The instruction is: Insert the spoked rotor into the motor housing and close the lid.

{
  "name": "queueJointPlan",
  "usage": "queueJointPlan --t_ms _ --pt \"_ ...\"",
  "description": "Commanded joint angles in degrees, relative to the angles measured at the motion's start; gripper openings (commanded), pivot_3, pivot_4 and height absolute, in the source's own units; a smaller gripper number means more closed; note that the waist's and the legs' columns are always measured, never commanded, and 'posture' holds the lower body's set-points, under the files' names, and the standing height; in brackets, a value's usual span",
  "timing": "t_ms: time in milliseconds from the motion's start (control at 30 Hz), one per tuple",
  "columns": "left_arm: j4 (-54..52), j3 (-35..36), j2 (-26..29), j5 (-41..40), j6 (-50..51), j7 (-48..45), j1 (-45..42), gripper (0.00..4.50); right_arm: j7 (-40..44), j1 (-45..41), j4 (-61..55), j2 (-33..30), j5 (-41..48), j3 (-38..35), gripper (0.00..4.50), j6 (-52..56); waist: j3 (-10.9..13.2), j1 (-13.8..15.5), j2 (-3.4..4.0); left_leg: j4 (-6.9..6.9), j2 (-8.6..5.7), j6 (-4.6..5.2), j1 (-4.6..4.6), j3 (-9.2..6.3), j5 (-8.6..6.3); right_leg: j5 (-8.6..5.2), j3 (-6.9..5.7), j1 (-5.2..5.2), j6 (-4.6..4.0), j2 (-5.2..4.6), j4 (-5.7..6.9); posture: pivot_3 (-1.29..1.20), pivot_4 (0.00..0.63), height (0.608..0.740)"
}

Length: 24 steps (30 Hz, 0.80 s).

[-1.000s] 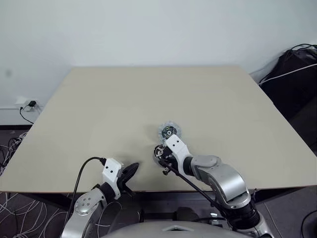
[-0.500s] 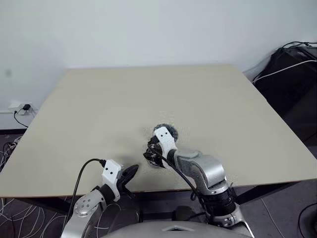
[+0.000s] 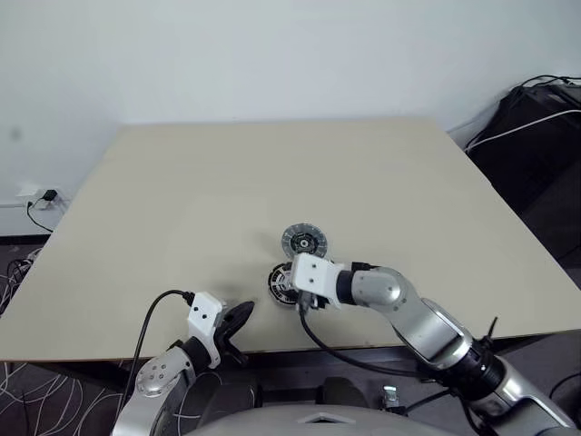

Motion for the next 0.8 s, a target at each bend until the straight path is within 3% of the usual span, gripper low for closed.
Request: queueJointPlan --t_ms 33,267,800 --pt "-1.14 0.33 0.30 -0.33 -0.52 -0.40 -0.65 0.00 3.48 -0.48 -0.23 -1.26 -0.06 -1.25 2.55 -4.50 0.04 0.01 -0.06 0.02 0.00 0.00 0.02 0.00 0.00 0.00 0.00 0.03 0.00 0.00 0.00 0.00 0.000 0.740" --pt "-0.89 0.33 0.36 -0.32 -0.49 -0.50 -1.08 0.00 9.81 -4.17 5.49 -3.82 -4.41 -0.09 2.55 -11.37 0.17 0.30 -0.28 0.21 -0.04 0.03 0.02 -0.01 -0.01 0.02 0.00 0.16 0.03 -0.01 0.00 0.00 0.000 0.740" --pt "-2.23 0.20 -0.46 -0.13 -0.51 1.12 -0.10 0.00 18.11 -9.17 16.23 -2.60 -12.98 2.27 2.55 -21.24 0.17 1.49 -0.28 0.24 -0.03 0.03 0.04 -0.01 -0.01 0.04 -0.02 0.16 0.03 0.06 0.03 0.00 0.000 0.740"
